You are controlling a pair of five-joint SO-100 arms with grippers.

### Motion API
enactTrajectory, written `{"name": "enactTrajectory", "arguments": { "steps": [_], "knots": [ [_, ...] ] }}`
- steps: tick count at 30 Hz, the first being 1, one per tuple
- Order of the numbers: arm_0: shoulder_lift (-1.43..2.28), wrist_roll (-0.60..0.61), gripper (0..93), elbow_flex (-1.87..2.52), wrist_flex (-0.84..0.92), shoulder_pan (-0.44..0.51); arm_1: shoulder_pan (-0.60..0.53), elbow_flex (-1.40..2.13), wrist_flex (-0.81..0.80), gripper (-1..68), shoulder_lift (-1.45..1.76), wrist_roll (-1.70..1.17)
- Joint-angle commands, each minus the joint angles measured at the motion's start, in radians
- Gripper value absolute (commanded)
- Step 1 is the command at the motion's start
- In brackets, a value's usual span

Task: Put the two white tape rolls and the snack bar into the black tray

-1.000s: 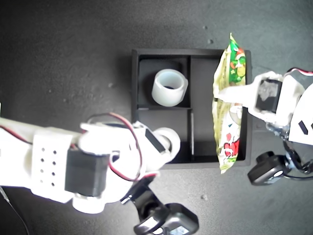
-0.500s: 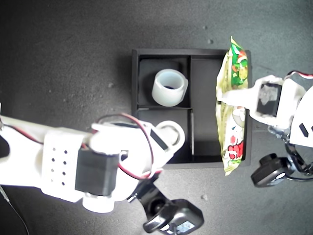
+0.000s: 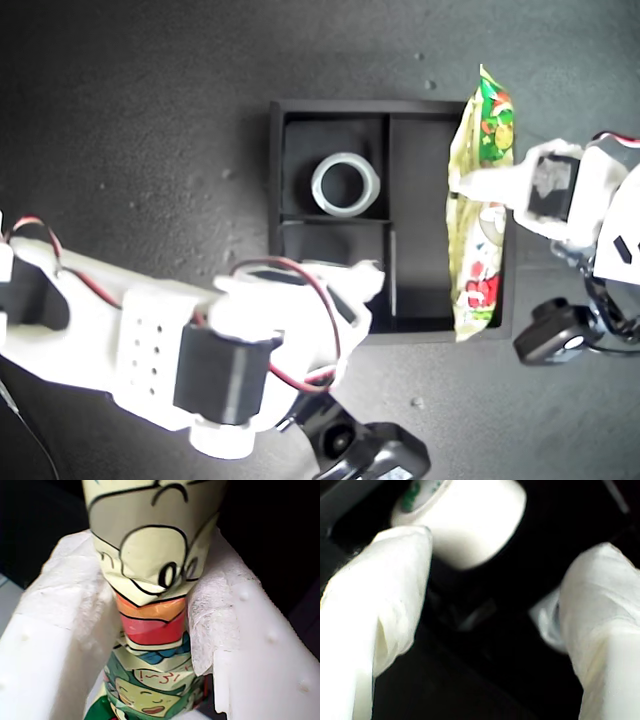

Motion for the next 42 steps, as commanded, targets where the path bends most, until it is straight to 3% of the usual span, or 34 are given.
{"name": "enactTrajectory", "arguments": {
  "steps": [1, 8, 10, 11, 13, 17, 22, 28, 32, 36, 42],
  "knots": [
    [0.273, -0.026, 17.9, 0.198, 0.020, -0.021, 0.017, 0.000, 0.011, 20.2, 0.015, -0.020],
    [0.887, -0.069, 15.3, 0.830, 0.012, -0.123, 0.018, -0.025, 0.112, 19.2, 0.021, -0.028],
    [1.052, -0.081, 10.9, 1.042, -0.028, -0.156, -0.005, -0.094, 0.190, 18.7, 0.021, -0.008],
    [1.135, -0.091, 7.8, 1.154, -0.061, -0.166, -0.020, -0.147, 0.242, 15.4, 0.021, 0.026],
    [1.275, -0.109, 3.2, 1.362, -0.130, -0.175, -0.043, -0.264, 0.351, 3.2, 0.023, 0.149],
    [1.534, -0.135, 1.1, 1.759, -0.298, -0.186, -0.054, -0.400, 0.517, -0.1, 0.052, 0.488],
    [1.801, -0.158, 0.0, 2.097, -0.437, -0.192, -0.057, -0.247, 0.492, -0.3, 0.239, 0.778],
    [2.079, -0.199, 0.0, 2.373, -0.479, -0.202, -0.021, 0.060, 0.511, -0.5, 0.535, 1.051],
    [2.269, -0.213, 0.0, 2.536, -0.486, -0.192, -0.005, 0.485, 0.360, -0.5, 0.864, 1.177],
    [2.473, -0.209, 0.0, 2.703, -0.483, -0.189, 0.012, 0.927, 0.235, -0.6, 1.270, 1.215],
    [2.623, -0.207, 0.0, 2.853, -0.476, -0.189, 0.034, 1.393, 0.256, -0.6, 1.782, 1.198]
  ]
}}
